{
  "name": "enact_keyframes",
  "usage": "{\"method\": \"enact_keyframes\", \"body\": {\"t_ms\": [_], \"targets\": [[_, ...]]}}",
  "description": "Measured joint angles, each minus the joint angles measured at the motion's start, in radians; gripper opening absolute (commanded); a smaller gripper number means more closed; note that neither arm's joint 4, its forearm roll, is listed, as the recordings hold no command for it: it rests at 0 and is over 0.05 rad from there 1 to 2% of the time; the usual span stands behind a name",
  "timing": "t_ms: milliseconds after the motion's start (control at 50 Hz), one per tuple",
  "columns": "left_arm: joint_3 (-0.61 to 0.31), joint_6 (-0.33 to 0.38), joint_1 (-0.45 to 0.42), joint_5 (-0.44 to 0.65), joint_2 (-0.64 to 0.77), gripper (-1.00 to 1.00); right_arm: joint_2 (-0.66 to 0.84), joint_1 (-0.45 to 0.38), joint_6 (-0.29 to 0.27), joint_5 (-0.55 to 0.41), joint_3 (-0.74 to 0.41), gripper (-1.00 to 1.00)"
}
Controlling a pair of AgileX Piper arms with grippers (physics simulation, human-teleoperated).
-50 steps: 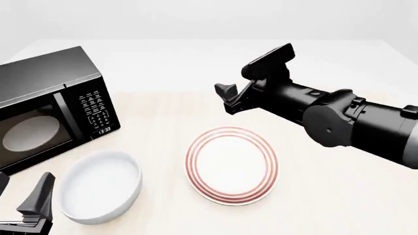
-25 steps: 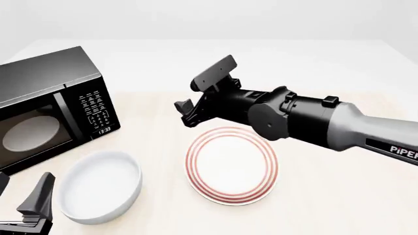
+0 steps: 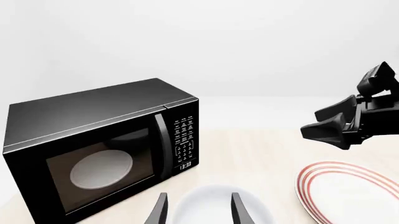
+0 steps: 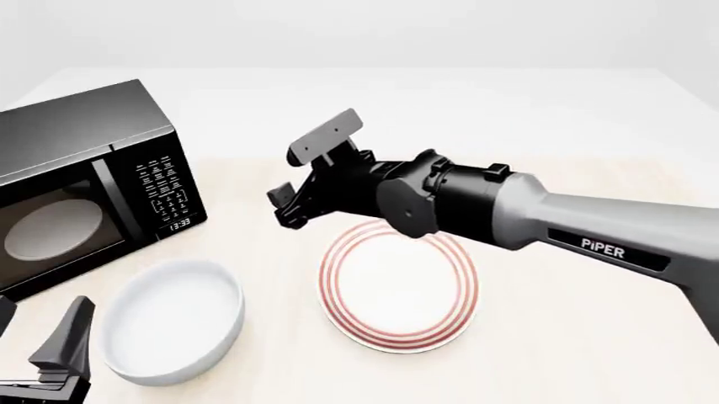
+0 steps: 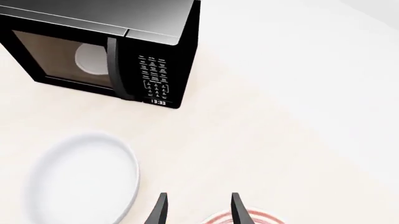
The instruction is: Put the white bowl to the right of the plate.
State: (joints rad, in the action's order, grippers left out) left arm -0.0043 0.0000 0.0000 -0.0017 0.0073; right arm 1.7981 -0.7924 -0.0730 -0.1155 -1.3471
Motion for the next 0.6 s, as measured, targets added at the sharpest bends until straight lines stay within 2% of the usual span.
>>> {"method": "enact_keyframes", "body": {"t_ms": [600], "targets": [[0.000,0.000,0.000,0.000,0.000,1.00,0.214,-0.078,0.088,-0.132,-0.251,1.00]]}}
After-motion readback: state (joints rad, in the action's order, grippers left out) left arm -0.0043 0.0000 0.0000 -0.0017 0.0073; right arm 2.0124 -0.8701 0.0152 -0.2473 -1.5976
